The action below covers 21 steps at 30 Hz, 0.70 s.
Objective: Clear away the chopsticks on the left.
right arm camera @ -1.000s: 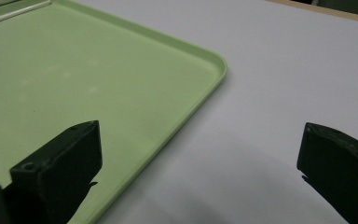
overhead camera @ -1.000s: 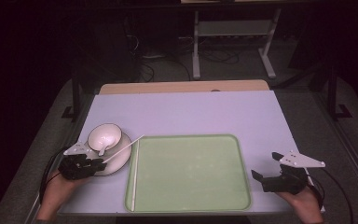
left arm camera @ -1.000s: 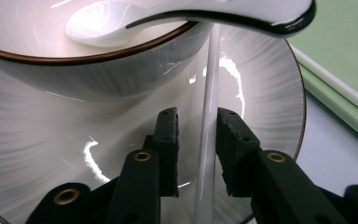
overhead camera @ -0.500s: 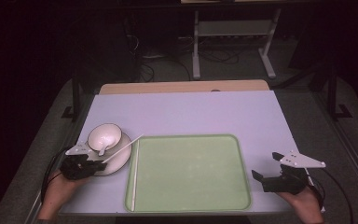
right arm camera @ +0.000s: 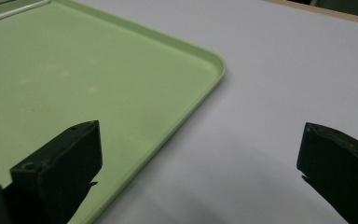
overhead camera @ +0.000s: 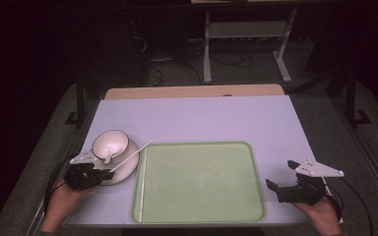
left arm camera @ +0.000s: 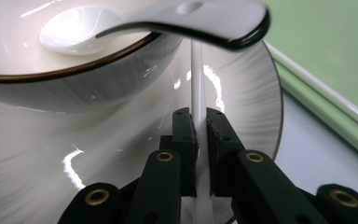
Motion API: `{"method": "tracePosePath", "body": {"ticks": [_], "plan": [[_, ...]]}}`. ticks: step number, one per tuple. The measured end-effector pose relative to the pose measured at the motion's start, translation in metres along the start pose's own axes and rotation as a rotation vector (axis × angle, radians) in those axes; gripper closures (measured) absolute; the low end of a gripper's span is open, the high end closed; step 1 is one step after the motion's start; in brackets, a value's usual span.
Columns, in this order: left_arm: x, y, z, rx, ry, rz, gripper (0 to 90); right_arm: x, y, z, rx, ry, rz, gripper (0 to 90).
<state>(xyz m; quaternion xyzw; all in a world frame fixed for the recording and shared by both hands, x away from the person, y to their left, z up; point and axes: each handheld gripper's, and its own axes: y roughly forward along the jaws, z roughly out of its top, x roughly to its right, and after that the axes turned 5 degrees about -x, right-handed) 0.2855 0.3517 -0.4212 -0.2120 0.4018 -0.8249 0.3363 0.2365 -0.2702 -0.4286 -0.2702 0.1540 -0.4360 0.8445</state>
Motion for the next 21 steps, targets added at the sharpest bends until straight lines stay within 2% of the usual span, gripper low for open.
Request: {"method": "tracePosePath", "body": {"ticks": [9,21], "plan": [[0.008,-0.004,0.006,0.032,0.002,-0.023,83.3,0.000,-0.001,0.000,0.001,0.003,-0.001,0.0],[0.026,-0.008,0.018,0.072,0.008,-0.061,83.3,0.000,-0.001,0.000,0.006,0.001,-0.003,0.0]]}}
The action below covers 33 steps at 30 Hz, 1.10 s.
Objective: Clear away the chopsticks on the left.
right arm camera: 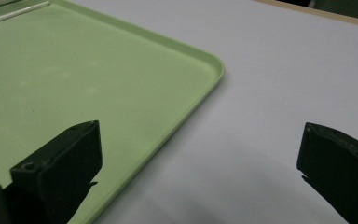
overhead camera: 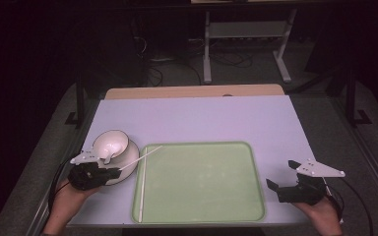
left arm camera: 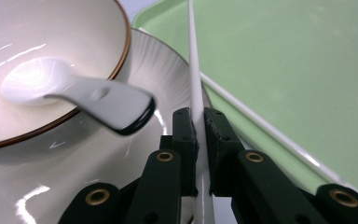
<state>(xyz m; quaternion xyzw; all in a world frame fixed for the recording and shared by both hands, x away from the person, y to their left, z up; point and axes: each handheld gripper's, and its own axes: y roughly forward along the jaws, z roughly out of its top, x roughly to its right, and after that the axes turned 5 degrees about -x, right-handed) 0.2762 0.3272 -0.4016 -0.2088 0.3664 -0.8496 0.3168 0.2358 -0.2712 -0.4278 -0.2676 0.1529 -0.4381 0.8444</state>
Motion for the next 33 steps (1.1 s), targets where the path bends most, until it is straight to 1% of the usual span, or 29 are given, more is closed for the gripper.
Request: {"method": "tracePosePath", "body": {"ticks": [4,7,14,17,21,23,27,33], "plan": [[0.007,0.001,0.006,0.012,0.001,-0.015,83.3,0.000,0.000,0.000,0.000,0.000,-0.001,0.0],[0.013,0.003,0.011,0.019,0.010,-0.025,83.3,0.000,0.000,0.000,0.001,-0.001,-0.001,0.0],[0.028,0.013,0.022,0.020,0.021,-0.053,83.3,-0.001,0.001,0.000,-0.002,-0.001,0.000,0.0],[0.034,0.017,0.028,0.016,0.034,-0.063,83.4,-0.001,0.001,0.000,-0.001,-0.003,0.000,0.0],[0.042,0.026,0.037,0.011,0.050,-0.082,83.4,-0.001,0.001,0.000,-0.001,-0.002,0.001,0.0],[0.046,0.031,0.042,0.007,0.063,-0.086,83.4,-0.001,0.001,0.000,0.000,-0.002,0.001,0.0],[0.051,0.043,0.052,-0.001,0.083,-0.099,83.4,-0.001,0.000,0.000,0.000,-0.002,0.001,0.0],[0.057,0.061,0.064,-0.007,0.092,-0.109,83.4,0.000,0.000,0.000,0.002,-0.001,0.002,0.0]]}}
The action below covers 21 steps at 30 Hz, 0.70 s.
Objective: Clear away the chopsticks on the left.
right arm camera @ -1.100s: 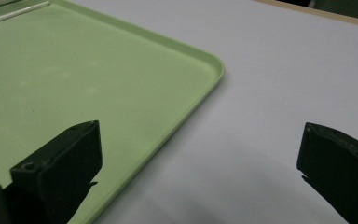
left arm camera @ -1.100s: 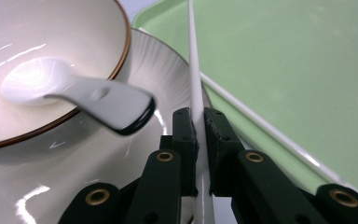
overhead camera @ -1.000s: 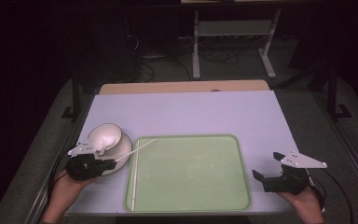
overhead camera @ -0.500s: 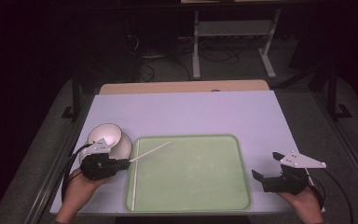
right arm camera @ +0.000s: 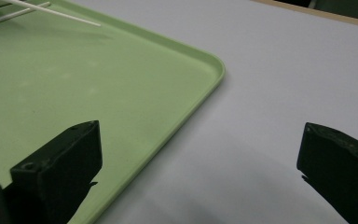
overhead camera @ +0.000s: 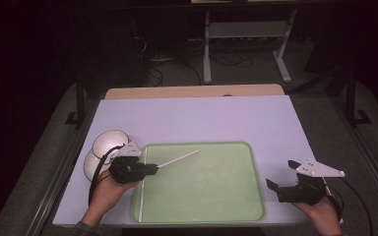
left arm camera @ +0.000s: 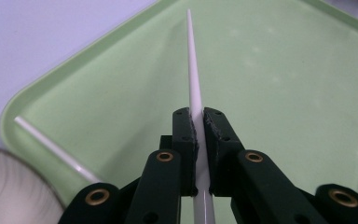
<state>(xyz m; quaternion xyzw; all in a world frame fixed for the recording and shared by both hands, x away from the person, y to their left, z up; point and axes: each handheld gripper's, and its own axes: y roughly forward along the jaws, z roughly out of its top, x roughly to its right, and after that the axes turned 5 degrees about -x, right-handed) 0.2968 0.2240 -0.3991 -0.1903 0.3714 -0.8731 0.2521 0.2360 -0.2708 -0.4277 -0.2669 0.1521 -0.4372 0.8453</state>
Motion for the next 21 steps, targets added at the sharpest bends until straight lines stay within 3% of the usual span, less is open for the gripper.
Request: {"method": "tracePosePath", "body": {"ticks": [12,21], "plan": [[0.003,0.027,0.012,-0.026,-0.013,-0.012,83.3,0.000,0.000,0.000,-0.001,-0.001,0.000,0.0],[0.006,0.046,0.010,-0.066,-0.003,-0.014,83.2,0.000,0.000,0.000,0.001,-0.002,0.006,0.0]]}}
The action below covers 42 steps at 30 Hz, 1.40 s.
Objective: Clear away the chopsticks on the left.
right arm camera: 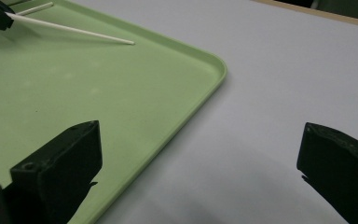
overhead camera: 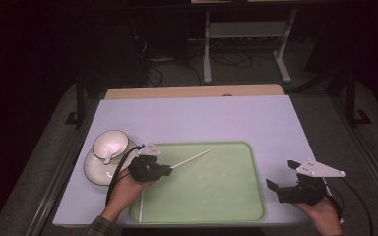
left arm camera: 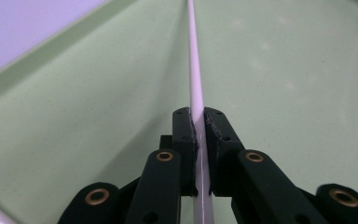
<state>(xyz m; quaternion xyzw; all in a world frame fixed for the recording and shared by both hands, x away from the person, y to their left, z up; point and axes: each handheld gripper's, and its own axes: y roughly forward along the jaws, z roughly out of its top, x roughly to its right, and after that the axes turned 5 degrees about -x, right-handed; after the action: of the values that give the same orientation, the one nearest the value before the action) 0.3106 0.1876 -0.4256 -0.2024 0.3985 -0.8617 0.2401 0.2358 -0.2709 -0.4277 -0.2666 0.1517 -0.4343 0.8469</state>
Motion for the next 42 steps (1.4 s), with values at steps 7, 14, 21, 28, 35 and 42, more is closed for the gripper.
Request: {"method": "tracePosePath", "body": {"ticks": [7,14,21,28,35,42], "plan": [[0.002,0.012,-0.003,-0.044,0.016,-0.002,83.2,-0.001,0.001,0.000,0.000,0.004,0.010,0.0],[0.001,0.012,-0.006,-0.035,0.023,-0.011,82.9,-0.001,0.001,0.000,-0.003,0.002,0.005,0.0],[0.001,0.012,-0.008,-0.023,0.026,-0.017,80.9,-0.001,0.001,0.000,-0.007,-0.003,0.002,0.0],[0.001,0.011,-0.007,-0.029,0.038,-0.016,80.6,-0.001,0.000,0.000,-0.005,-0.002,-0.002,0.0],[0.005,0.010,0.002,-0.032,0.056,-0.037,79.1,-0.002,0.000,0.001,-0.004,0.003,-0.002,0.0],[0.005,0.010,0.026,0.008,0.088,-0.043,89.4,-0.002,0.000,0.001,-0.003,0.005,-0.003,0.0]]}}
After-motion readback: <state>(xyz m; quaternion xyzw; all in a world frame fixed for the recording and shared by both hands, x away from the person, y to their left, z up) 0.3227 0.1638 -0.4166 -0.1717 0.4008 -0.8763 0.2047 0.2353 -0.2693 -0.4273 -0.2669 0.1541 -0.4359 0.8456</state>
